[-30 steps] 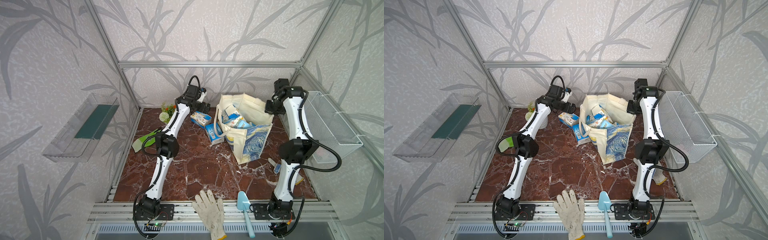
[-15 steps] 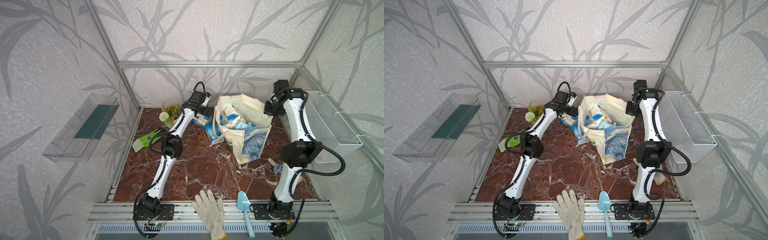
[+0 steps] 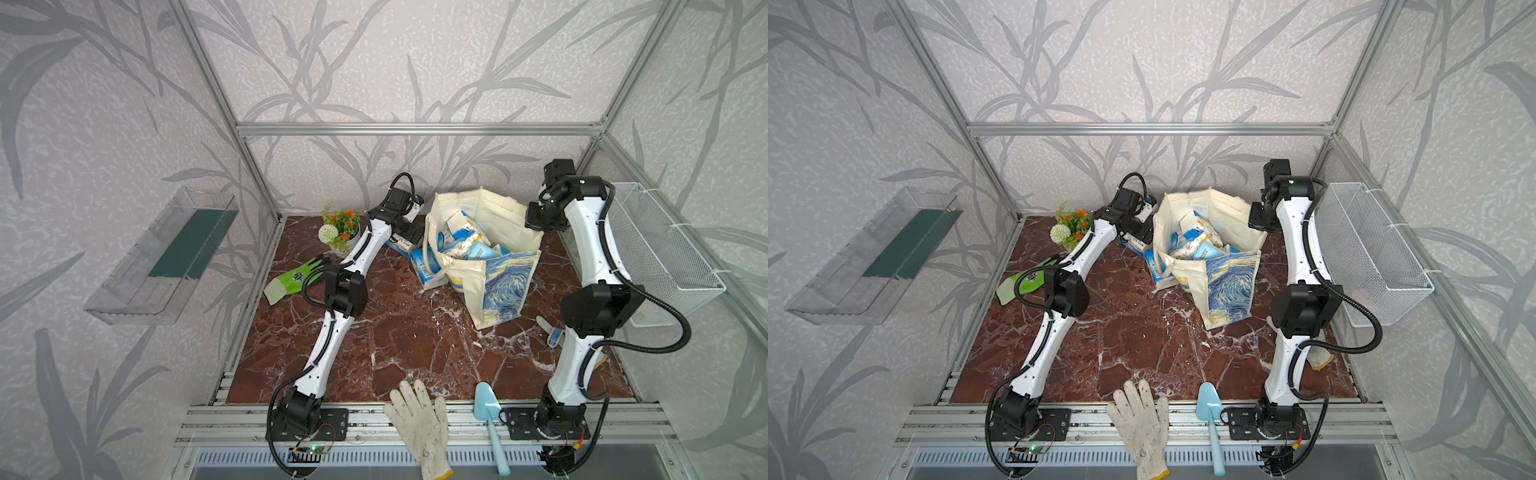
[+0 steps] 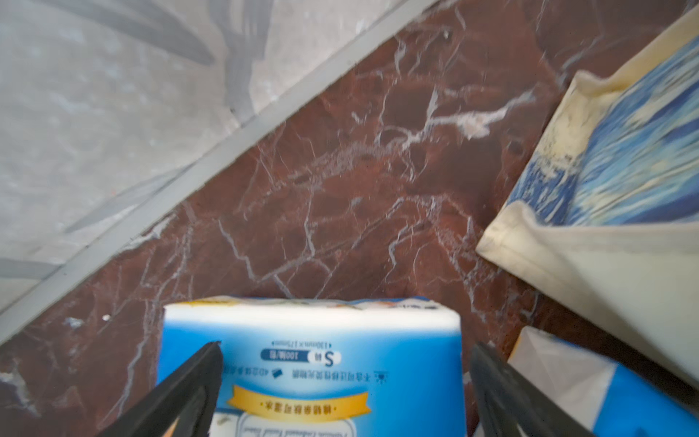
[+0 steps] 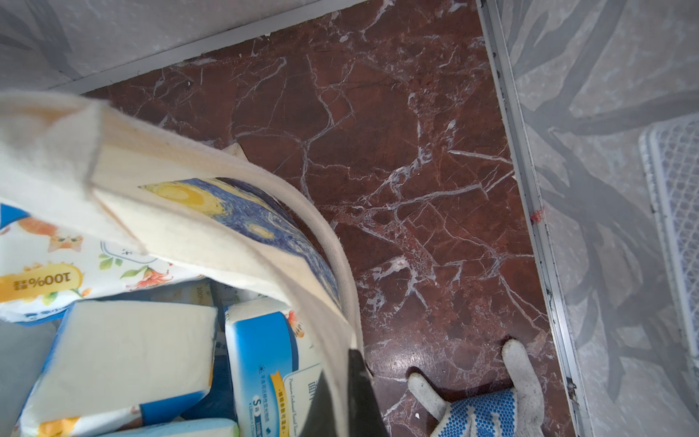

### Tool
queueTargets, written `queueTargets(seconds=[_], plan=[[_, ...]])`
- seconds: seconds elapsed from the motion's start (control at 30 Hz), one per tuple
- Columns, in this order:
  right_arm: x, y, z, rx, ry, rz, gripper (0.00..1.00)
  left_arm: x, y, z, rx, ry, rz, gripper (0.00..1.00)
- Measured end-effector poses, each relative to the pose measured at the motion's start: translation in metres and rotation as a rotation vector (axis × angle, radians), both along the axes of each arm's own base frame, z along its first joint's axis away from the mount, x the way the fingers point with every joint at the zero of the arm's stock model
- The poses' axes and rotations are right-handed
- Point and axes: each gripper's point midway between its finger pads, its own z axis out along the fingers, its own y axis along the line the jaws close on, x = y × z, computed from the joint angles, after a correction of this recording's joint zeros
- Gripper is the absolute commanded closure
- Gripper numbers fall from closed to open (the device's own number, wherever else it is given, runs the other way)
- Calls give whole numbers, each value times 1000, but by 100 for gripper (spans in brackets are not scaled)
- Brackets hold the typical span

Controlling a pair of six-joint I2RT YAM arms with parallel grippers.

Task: Put tissues into the canvas bag
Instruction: Adjust the pack of facial tissues at the center of the board.

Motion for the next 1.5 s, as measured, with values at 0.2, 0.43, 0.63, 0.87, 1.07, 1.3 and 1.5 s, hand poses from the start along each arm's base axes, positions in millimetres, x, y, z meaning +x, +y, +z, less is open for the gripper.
queueTargets(seconds=[0.2, 0.43, 0.63, 0.87, 1.07, 1.3, 1.5], plan=[[0, 0, 0, -1, 0, 0, 97, -2, 1, -3, 14, 5, -16, 1], [0, 0, 0, -1, 0, 1, 97, -8, 2, -7, 18, 34, -42, 8], [1, 0, 1, 1, 0, 2, 97, -21, 4, -10, 41, 70, -80, 15], [1, 1, -1, 3, 6, 2, 97, -43, 11, -9, 65, 149, -96, 21], [1, 1, -2, 6, 6, 7, 97, -73, 22, -8, 75, 261, -98, 29], [2, 3, -2, 12, 5, 11, 97, -126, 41, -7, 98, 390, -97, 28], [2, 4, -1, 18, 4, 14, 97, -162, 54, -5, 108, 459, -94, 15]])
